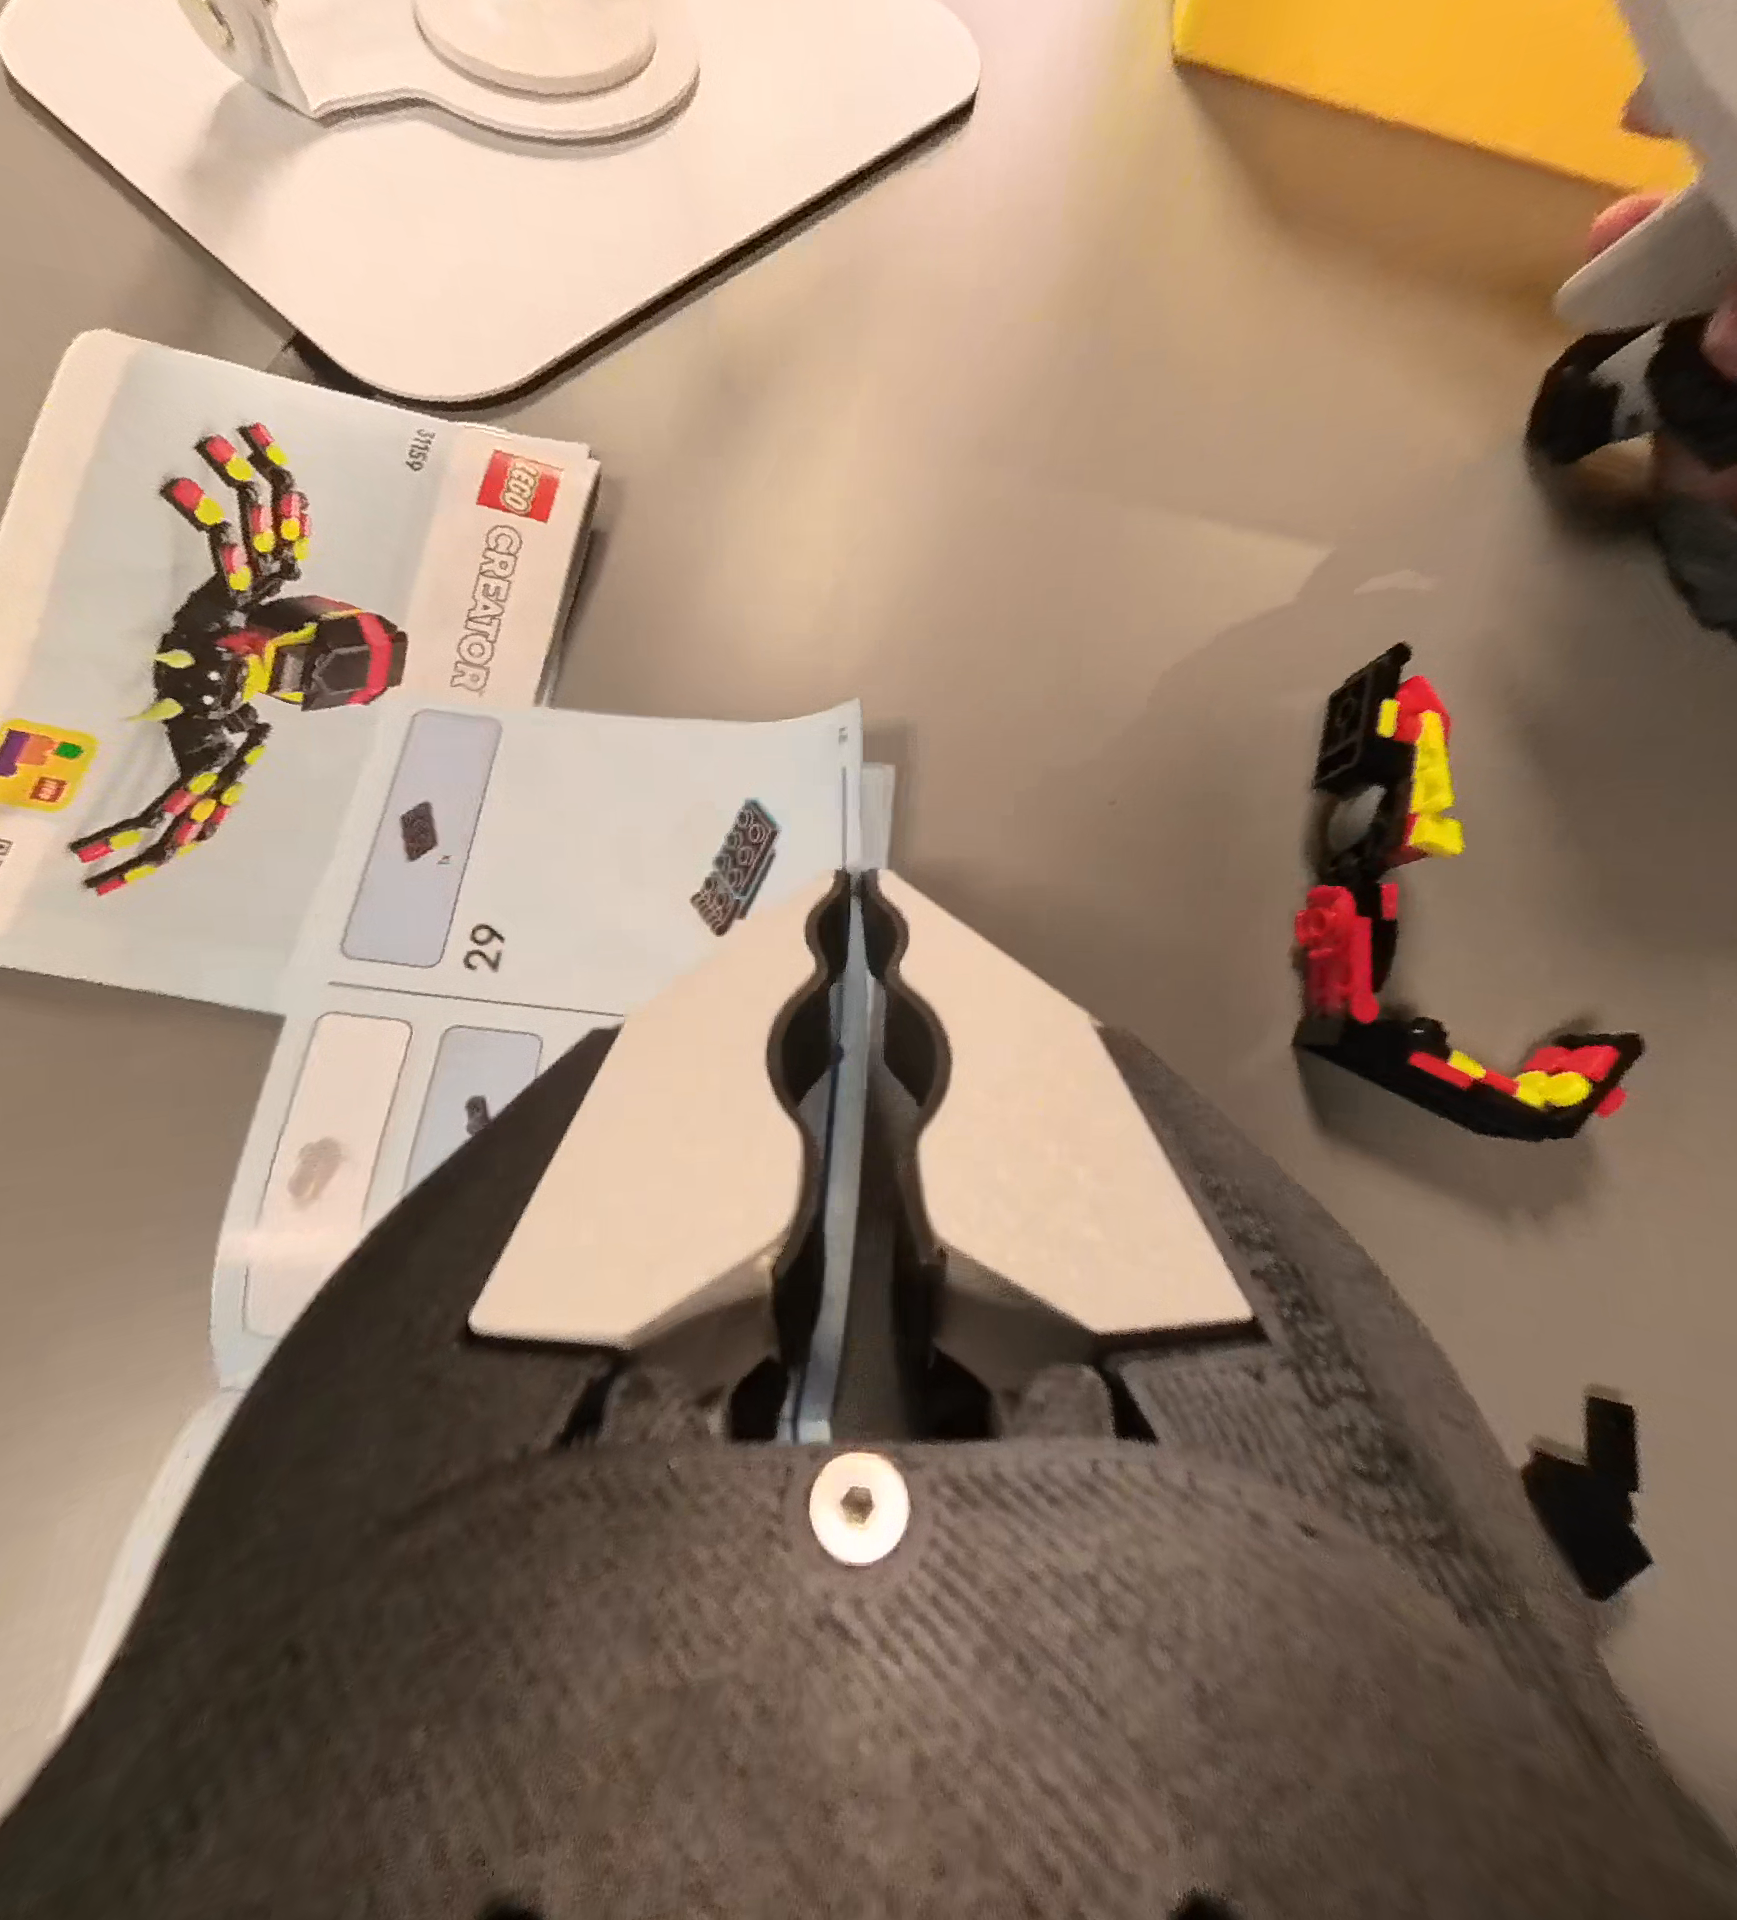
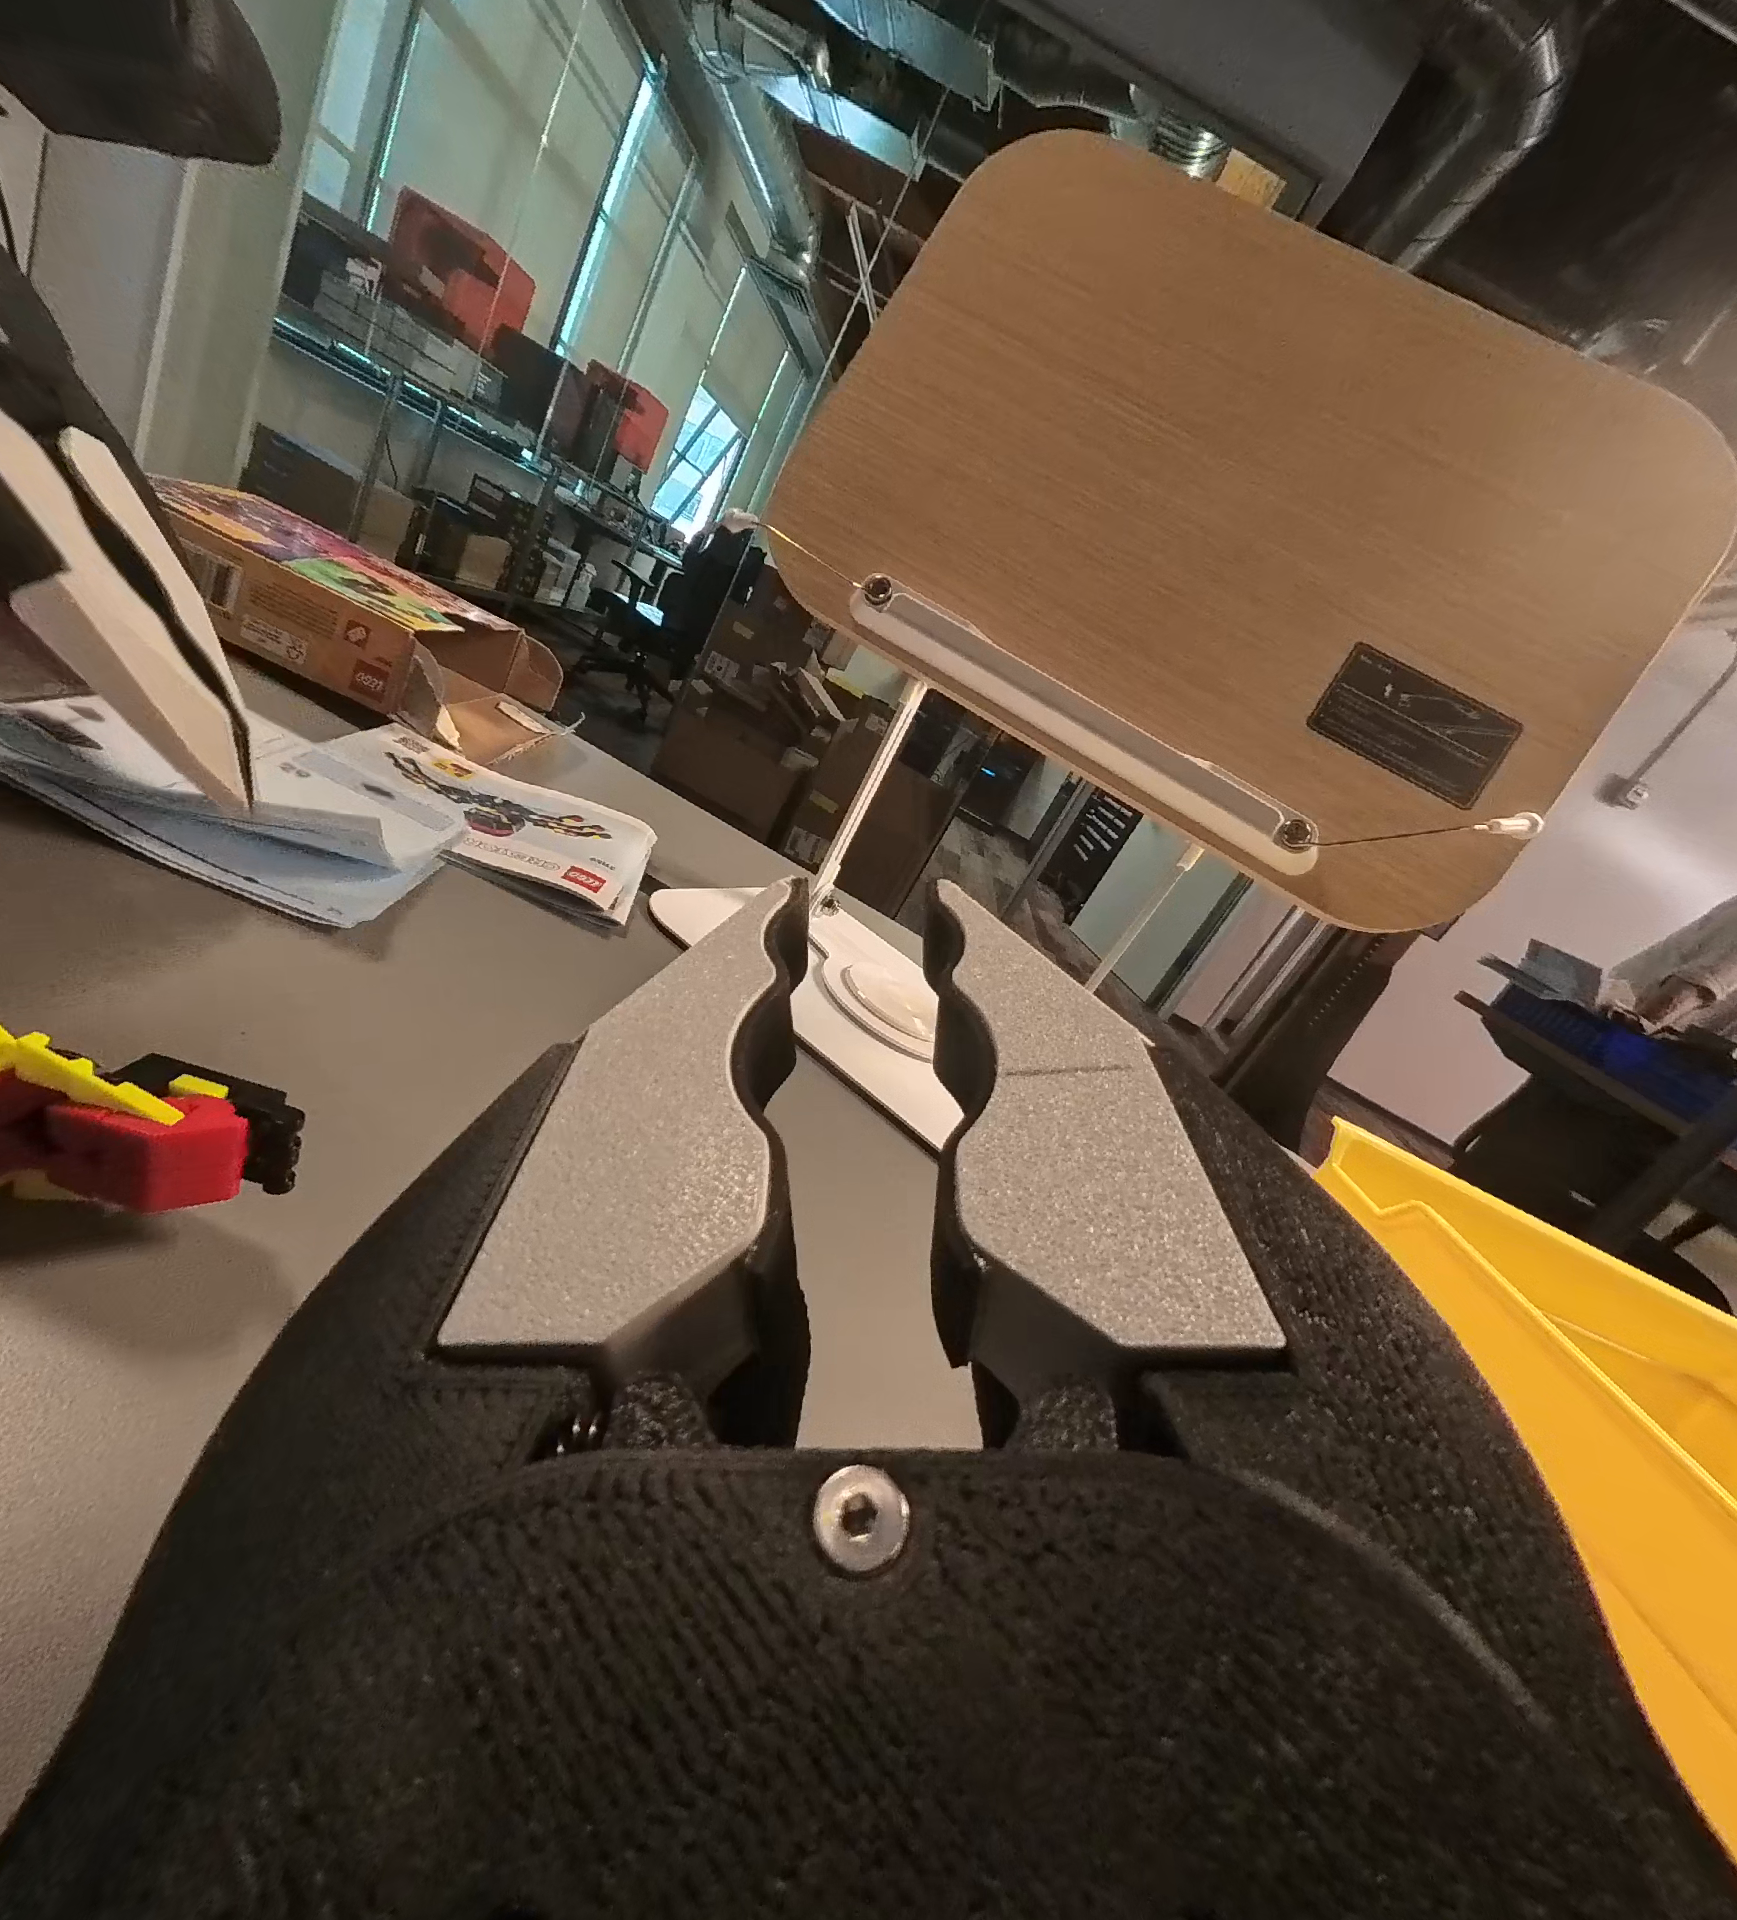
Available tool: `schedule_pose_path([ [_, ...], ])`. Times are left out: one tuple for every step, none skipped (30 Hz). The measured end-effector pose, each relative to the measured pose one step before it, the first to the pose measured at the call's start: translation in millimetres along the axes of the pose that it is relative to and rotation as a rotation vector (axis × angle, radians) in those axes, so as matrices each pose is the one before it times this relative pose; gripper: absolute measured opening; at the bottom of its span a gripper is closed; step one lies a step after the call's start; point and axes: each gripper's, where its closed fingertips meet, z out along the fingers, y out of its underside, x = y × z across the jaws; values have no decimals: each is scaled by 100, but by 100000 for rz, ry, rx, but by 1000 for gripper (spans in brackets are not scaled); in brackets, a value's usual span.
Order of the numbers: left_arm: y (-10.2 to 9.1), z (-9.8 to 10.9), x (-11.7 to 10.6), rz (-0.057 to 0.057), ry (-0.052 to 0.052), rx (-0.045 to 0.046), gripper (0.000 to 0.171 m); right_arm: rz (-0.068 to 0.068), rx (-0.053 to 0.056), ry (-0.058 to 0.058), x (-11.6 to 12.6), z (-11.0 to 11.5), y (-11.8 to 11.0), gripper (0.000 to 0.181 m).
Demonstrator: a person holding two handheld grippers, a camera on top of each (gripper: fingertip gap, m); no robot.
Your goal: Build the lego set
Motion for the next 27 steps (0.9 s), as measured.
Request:
schedule_pose_path([
  [-94, -64, 131, -2289, 1707, 816, 0, -75, -20, -45, -17, 3, 6, 20],
  [-64, -40, 133, -2698, 2091, 769, 0, -83, -16, -45, -12, 5, -3, 19],
  [-46, -25, 153, -3143, 2440, 770, 0, -101, -13, -73, -16, -6, 5, 19],
  [-44, -12, 147, -3218, 2564, 858, 0, -121, -29, -85, -15, 4, -1, 19],
  [-34, -5, 123, -3132, 2420, 899, 0, -129, -26, -81, -30, 9, 2, 19],
  [-13, -9, 86, -2948, 2235, 764, 0, -119, -27, -73, -18, 2, 7, 19],
  [8, 16, 12, -2938, 1792, 651, 0, -116, -34, -68, -21, 1, -6, 19],
  [35, 19, -99, -2805, 1005, 506, 0, -122, -26, -78, -19, 2, 7, 19],
  [104, 64, -87, -2249, 872, 73, 0, -110, -22, -86, -24, 1, -7, 19],
  [170, 91, -32, -1395, 967, -309, 0, -98, -13, -80, -21, 3, 5, 19],
  [224, 104, -93, -966, 268, -591, 0, -126, -34, -105, -22, 2, 8, 20],
  [234, 125, -117, -556, -81, -682, 0, -197, -61, -138, -37, 16, 6, 19],
  [207, 121, -87, -561, 67, -599, 0, -251, -68, -158, -40, 3, 2, 20],
  [186, 133, -48, -815, 399, -499, 0, -271, -87, -176, -54, 18, 13, 20],
  [187, 127, -86, -956, 379, -494, 0, -269, -81, -177, -45, 11, 4, 20],
  [222, 147, -121, -1021, 169, -912, 0, -226, -45, -139, -39, 4, -1, 20],
  [77, 57, -33, -1246, 656, -781, 0, -145, -23, -92, -27, 0, 1, 20],
  [-3, 22, -63, -1183, 198, -395, 0, -66, 1, -57, -20, 5, 3, 20],
  [17, 13, -8, -414, 397, -343, 0, 7, 21, -35, 6, -5, 2, 19],
  [4, 1, 1, -247, 318, -92, 0, 43, 29, -4, 1, 4, -13, 19],
  [-10, -4, -10, -197, 134, 135, 0, 15, 20, 1, 3, -8, -3, 19],
  [-4, -10, 8, 88, 66, 240, 0, -52, 3, -27, -16, 5, 3, 19],
  [-11, -10, 6, 432, -129, 228, 0, -85, -3, -64, -16, -5, 4, 19],
  [4, -3, -24, 874, -659, 115, 0, -86, -6, -74, -16, 6, -5, 19],
  [-24, -41, -136, 1507, -1909, 324, 0, -88, 0, -66, -16, -5, 3, 19],
  [-70, -124, -367, 962, -3911, 603, 0, -79, 18, -49, -14, -4, 1, 19],
  [-104, -278, -443, 470, -5063, 1018, 0, -48, 42, -43, -7, -9, -11, 19],
])
